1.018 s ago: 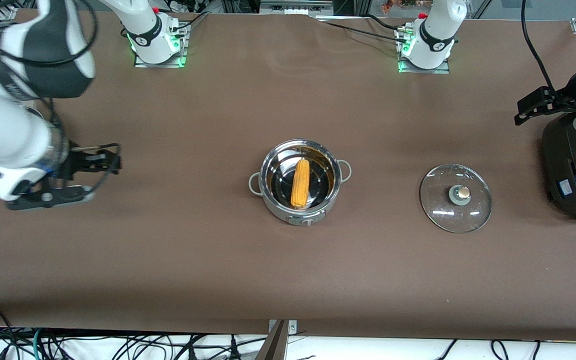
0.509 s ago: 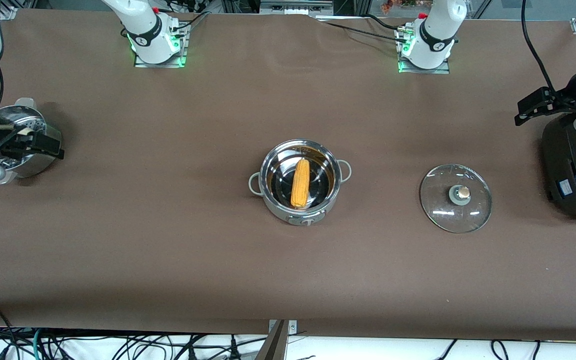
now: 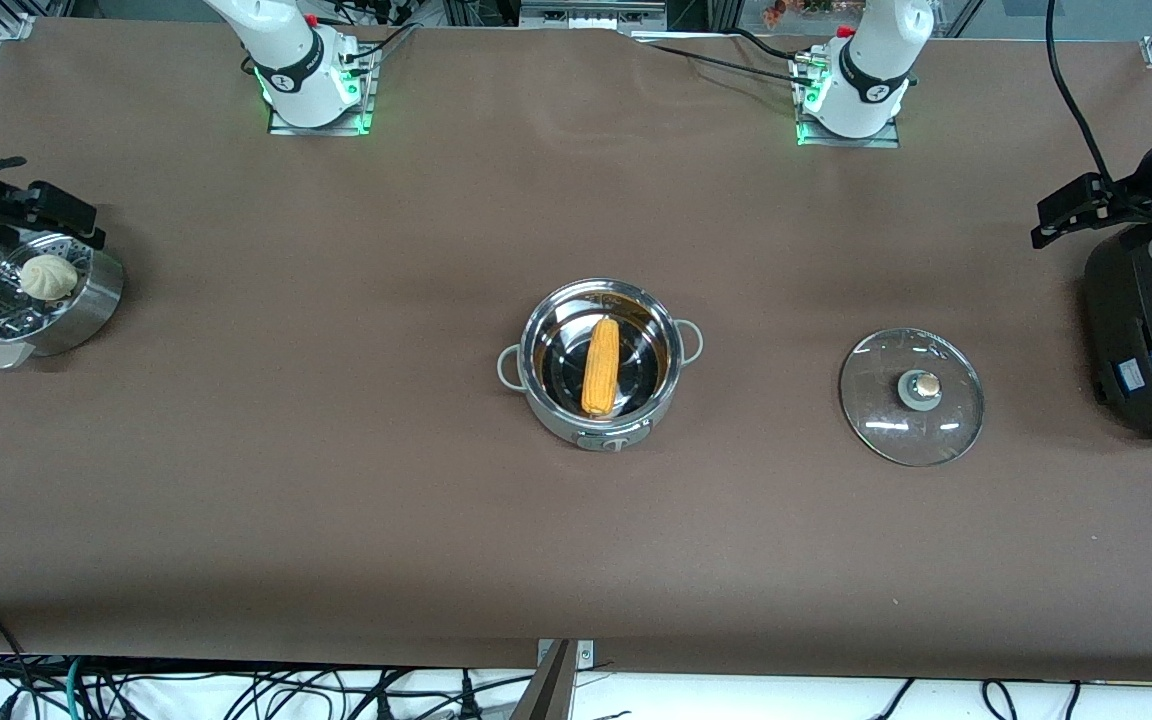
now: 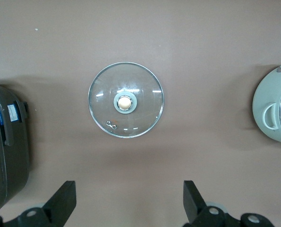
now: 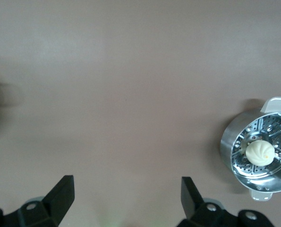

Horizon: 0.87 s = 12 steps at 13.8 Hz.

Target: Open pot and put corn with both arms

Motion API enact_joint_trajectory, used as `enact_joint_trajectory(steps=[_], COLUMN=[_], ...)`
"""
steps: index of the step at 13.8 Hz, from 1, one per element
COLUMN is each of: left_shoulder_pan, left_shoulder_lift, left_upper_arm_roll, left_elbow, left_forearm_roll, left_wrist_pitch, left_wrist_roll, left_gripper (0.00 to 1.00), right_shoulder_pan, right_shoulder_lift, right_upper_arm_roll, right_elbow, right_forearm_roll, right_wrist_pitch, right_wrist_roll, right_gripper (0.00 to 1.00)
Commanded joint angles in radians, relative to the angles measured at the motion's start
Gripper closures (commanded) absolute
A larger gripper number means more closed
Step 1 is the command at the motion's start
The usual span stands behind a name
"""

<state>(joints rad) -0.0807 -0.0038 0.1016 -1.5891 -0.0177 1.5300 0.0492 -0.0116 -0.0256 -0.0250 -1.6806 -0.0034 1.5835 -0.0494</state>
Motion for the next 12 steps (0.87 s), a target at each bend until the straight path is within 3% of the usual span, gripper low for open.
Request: enact_joint_trajectory(steps=[1, 5, 12], left_shoulder_pan=[0.007, 0.009, 0.009], left_shoulder_lift=[0.005, 0.005, 0.005], left_upper_arm_roll=[0.0, 0.0, 0.001], left_elbow=[0.017, 0.017, 0.017], left_forearm_roll=[-0.021, -0.021, -0.021], left_wrist_pitch=[-0.017, -0.017, -0.017], left_wrist_roll=[-0.003, -0.003, -0.003], left_gripper=[0.0, 0.0, 0.0], right_shoulder_pan=[0.024, 0.019, 0.015], right_shoulder_lift=[-0.042, 0.058, 0.073], right_upper_arm_roll=[0.003, 0.005, 0.003], right_elbow=[-0.07, 0.027, 0.028], right_forearm_roll=[-0.032, -0.046, -0.041], right_wrist_pitch=[0.03, 0.023, 0.024], right_wrist_roll=[-0.001, -0.003, -0.001], right_gripper=[0.0, 0.0, 0.0])
